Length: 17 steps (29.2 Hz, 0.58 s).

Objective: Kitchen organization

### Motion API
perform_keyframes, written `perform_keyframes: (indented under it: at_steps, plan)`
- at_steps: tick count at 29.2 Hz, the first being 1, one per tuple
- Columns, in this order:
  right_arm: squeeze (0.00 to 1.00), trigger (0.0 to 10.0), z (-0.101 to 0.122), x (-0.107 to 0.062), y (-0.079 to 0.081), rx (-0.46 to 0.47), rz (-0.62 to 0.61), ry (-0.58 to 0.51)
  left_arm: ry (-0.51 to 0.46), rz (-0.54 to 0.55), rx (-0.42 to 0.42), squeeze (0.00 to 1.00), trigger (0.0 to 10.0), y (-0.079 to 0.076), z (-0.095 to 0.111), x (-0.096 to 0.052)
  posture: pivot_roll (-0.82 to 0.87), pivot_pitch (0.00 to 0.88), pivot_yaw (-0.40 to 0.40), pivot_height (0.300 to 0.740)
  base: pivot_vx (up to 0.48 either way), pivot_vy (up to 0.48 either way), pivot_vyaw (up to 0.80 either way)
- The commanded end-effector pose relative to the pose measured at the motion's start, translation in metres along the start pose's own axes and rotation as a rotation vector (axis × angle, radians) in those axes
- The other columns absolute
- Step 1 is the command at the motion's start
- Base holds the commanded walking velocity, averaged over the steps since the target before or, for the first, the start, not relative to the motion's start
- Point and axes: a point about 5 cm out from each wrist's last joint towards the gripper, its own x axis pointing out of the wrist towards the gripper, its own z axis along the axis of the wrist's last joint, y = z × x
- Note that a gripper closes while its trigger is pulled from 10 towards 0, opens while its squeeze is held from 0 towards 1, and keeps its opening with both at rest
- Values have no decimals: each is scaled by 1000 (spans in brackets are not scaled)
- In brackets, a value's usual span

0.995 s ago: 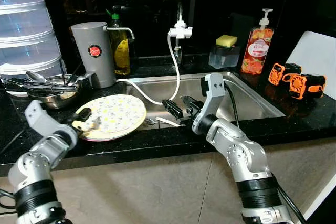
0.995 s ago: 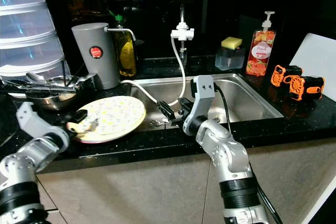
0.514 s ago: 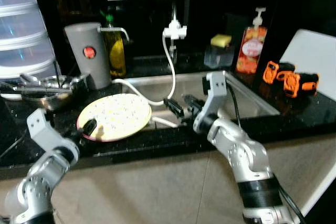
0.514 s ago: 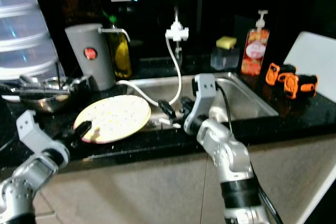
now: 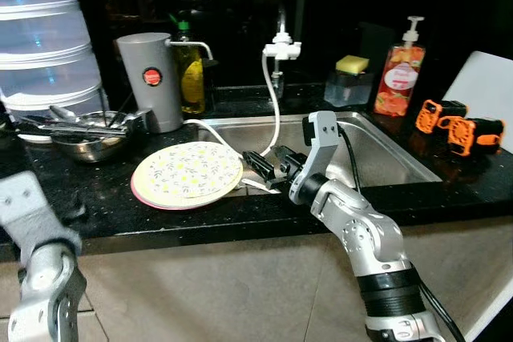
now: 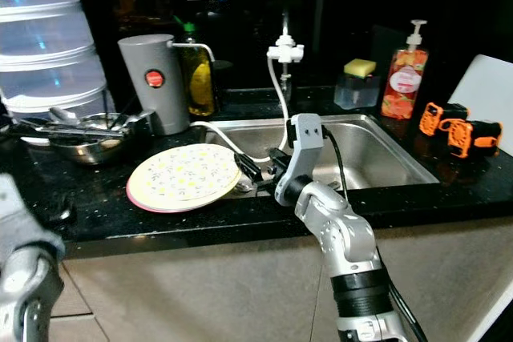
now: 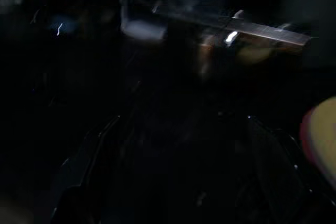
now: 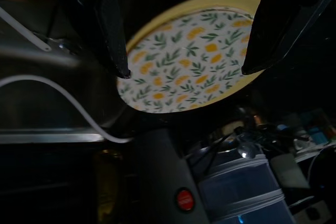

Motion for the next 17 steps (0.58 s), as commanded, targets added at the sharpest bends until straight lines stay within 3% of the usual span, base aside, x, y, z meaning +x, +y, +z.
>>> perform_keyframes:
  at_steps: [1,4,6,8,11,15,17]
  plan:
    - [0,10000,-2,2,1,0,7,6,15,-106,82,0,10000,-12,2,7,111,12,-17,740,0,0,0]
    - [0,10000,-1,0,1,-3,-2,1,-59,-280,219,0,10000,-31,26,17,93,12,-3,740,0,0,0]
    - [0,10000,-1,-1,0,-3,-7,-1,-79,-309,245,0,10000,-35,31,20,90,10,3,740,0,0,0]
    - [0,10000,-1,-1,0,-3,-15,-4,-44,-383,221,0,10000,-41,31,24,84,10,9,740,0,0,0]
    - [0,10000,0,-3,-1,-12,-29,-10,30,-608,176,0,10000,-65,19,28,74,13,17,740,0,0,0]
    - [0,10000,0,-4,-3,-29,-42,-13,55,-659,178,0,10000,-72,13,31,69,14,18,740,0,0,0]
    - [0,10000,2,-5,-9,-63,-96,-20,99,-645,182,0,10000,-73,5,39,45,22,37,740,0,0,0]
